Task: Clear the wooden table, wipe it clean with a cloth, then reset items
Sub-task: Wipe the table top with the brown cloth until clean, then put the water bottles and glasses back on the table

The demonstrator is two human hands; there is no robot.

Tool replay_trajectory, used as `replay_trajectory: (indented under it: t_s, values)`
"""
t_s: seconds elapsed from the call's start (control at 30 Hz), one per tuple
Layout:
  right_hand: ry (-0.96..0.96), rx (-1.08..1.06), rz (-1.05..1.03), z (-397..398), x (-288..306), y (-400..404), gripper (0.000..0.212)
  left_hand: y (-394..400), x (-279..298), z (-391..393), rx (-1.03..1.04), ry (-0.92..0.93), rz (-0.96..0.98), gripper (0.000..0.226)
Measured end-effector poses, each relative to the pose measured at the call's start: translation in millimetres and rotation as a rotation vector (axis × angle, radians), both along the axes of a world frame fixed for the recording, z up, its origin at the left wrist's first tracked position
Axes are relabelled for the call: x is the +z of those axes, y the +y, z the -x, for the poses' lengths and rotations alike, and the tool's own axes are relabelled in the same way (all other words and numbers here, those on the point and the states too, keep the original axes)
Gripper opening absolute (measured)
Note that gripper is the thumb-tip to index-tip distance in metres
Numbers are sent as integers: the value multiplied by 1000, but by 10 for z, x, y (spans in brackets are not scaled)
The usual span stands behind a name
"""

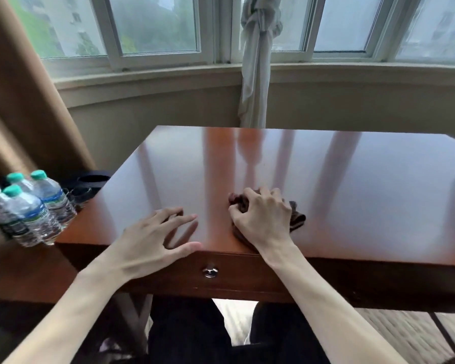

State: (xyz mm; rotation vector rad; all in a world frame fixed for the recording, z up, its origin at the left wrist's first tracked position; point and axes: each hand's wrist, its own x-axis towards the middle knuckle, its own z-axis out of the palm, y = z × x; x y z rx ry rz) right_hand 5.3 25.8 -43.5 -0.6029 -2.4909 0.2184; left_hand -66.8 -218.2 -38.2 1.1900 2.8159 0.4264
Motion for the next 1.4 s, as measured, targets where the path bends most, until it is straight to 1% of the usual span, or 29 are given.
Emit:
replay_trajectory:
  t_s: [0.03,0.1,0.13,0.2,0.3,0.37,0.4,0.43,0.47,0.53,0.6,0.67,0.73,0.77,0.8,0.83,0.87,0.9,0.97,1.0,1.03,1.1,1.13,1.17,1.2,1.23,1.27,1.33,1.4]
  values:
    - [7,23,-7,80,-9,-183,33,-81,-5,-7,-33,22,45,76]
    - [12,166,-25,48,-60,-514,31,-169,-46,37,-88,80,73,79]
    - [18,259,-29,-62,-86,-555,31,-192,-83,78,-102,103,67,79]
    - [17,325,-29,-354,-93,-392,30,-200,-145,152,-133,125,30,77]
    - [36,176,8,-509,-61,-157,29,-212,-235,153,-144,132,-26,75]
    - [17,118,-11,-203,-38,-326,32,-212,-191,144,-133,17,-65,74]
    - [14,153,-16,30,-31,-491,33,-207,-141,153,-107,-78,-130,73]
    - [9,231,-11,285,-22,-683,34,-216,-74,170,-61,-144,-219,72]
    - [-26,312,-2,546,-8,-859,35,-241,-12,202,5,-155,-299,70]
    - [-130,396,24,1054,84,-1099,37,-363,87,295,169,-71,-383,63]
    - [-164,434,51,1325,140,-1267,38,-550,141,388,302,21,-383,50]
    - [-141,536,49,1232,112,-1428,34,-722,147,453,398,60,-380,38]
    - [-76,801,37,860,47,-1446,27,-814,152,454,467,20,-452,30]
    - [-90,948,83,692,7,-1358,23,-828,145,432,481,-14,-480,29]
    - [-108,1054,125,645,23,-1232,20,-829,129,414,485,-45,-487,29]
    - [-136,1086,156,735,72,-1089,23,-827,109,382,485,-73,-476,28]
    - [-146,996,182,883,139,-977,27,-833,83,332,483,-87,-439,28]
    - [-128,825,187,1082,163,-900,31,-837,52,287,463,-86,-385,29]
    - [-125,379,133,1322,174,-953,35,-859,33,192,433,-85,-317,36]
    - [-162,311,76,1390,141,-1086,38,-869,68,159,428,-92,-323,40]
    - [-203,345,33,1375,132,-1228,42,-874,94,156,420,-105,-345,46]
    - [-314,592,84,1195,119,-1330,51,-817,144,188,381,-152,-381,66]
    - [-397,740,236,1091,176,-1242,56,-754,161,207,340,-181,-386,81]
    - [-458,862,451,1015,281,-1109,60,-664,171,229,293,-208,-386,95]
    - [-485,925,610,982,337,-953,64,-553,175,255,250,-214,-368,106]
    - [-499,933,642,941,363,-827,70,-441,166,284,214,-187,-333,110]
    - [-520,905,582,877,377,-746,77,-345,149,337,190,-152,-292,110]
    - [-550,829,387,765,320,-736,87,-268,177,436,163,-115,-235,96]
    - [-518,814,306,694,285,-824,84,-350,218,479,140,-91,-184,88]
